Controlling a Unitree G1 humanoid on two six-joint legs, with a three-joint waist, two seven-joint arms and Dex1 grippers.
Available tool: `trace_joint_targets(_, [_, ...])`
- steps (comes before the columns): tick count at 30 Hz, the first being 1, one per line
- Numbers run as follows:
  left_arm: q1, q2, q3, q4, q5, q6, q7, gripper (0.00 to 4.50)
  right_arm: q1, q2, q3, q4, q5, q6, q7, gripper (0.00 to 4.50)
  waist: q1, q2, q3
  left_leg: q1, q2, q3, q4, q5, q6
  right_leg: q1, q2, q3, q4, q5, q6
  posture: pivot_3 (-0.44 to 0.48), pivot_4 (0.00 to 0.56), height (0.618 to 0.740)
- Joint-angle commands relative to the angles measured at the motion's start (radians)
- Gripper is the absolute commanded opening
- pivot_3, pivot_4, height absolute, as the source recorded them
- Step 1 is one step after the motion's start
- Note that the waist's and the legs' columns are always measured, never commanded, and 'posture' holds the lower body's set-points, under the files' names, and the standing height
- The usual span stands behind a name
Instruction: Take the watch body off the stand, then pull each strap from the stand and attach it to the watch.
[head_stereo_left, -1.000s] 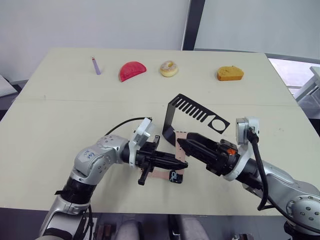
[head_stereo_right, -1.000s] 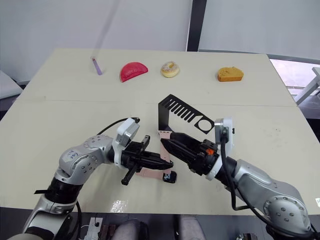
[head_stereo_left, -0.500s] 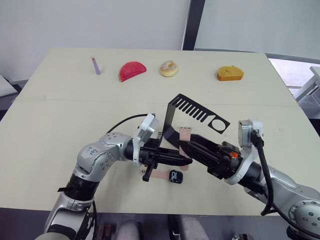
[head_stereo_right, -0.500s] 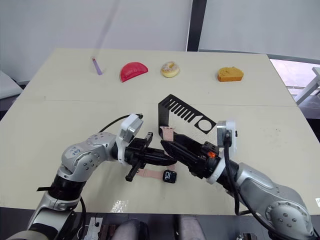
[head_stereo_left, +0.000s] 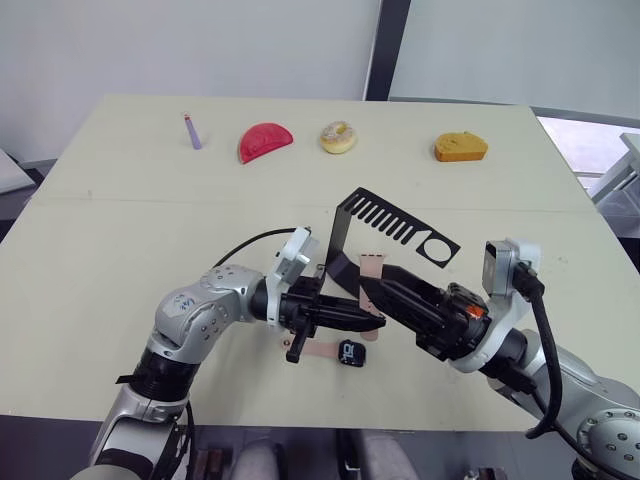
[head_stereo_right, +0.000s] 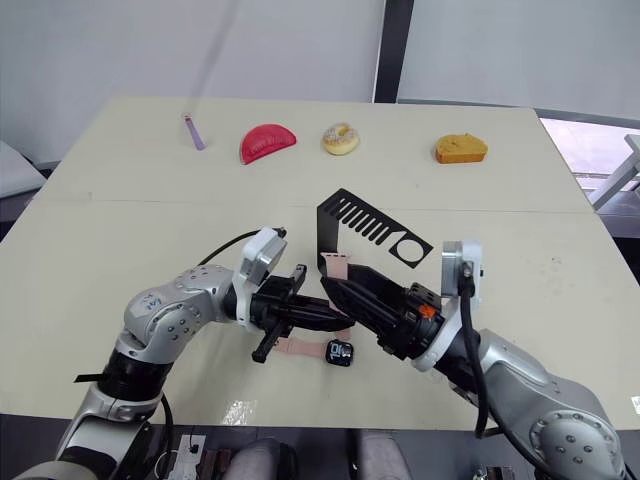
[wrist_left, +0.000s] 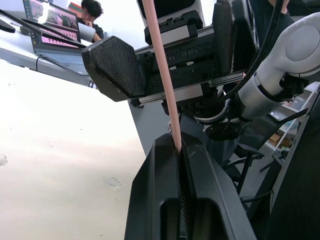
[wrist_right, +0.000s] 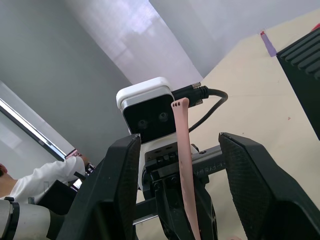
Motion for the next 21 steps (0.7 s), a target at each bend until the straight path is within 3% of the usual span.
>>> trace_joint_targets(1, [-0.007, -0.007, 0.018, -0.040, -0.021, -0.009, 0.004, 0.00, -0.008, -0.003, 0.002, -0.029, 0.012, -0.020, -0.010, 2.65, 0.000, 0.000, 0.000, 0.000, 0.000, 0.000, 0.000, 0.000, 0.000, 0.000, 0.000, 0.000, 0.000, 0.000, 0.000, 0.000, 0.150, 0.737])
trace_joint_targets(3, [-0.008, -0.007, 0.019, -0.040, -0.021, -0.009, 0.005, 0.00, -0.013, -0.003, 0.003, -0.026, 0.014, -0.022, -0.010, 2.65, 0.000, 0.000, 0.000, 0.000, 0.000, 0.000, 0.000, 0.000, 0.000, 0.000, 0.000, 0.000, 0.000, 0.000, 0.000, 0.000, 0.150, 0.737])
trace_joint_targets(7, [-0.007, -0.008, 0.019, -0.041, -0.019, -0.012, 0.009, 0.00, -0.018, -0.011, 0.009, -0.022, 0.008, -0.017, -0.010, 1.38, 0.000, 0.000, 0.000, 0.000, 0.000, 0.000, 0.000, 0.000, 0.000, 0.000, 0.000, 0.000, 0.000, 0.000, 0.000, 0.000, 0.150, 0.737])
trace_joint_targets(21, [0.003, -0.003, 0.015, -0.046, -0.015, -0.022, 0.009, 0.00, -0.044, -0.019, 0.011, -0.003, 0.023, -0.018, 0.002, 1.38, 0.000, 0.000, 0.000, 0.000, 0.000, 0.000, 0.000, 0.000, 0.000, 0.000, 0.000, 0.000, 0.000, 0.000, 0.000, 0.000, 0.150, 0.737])
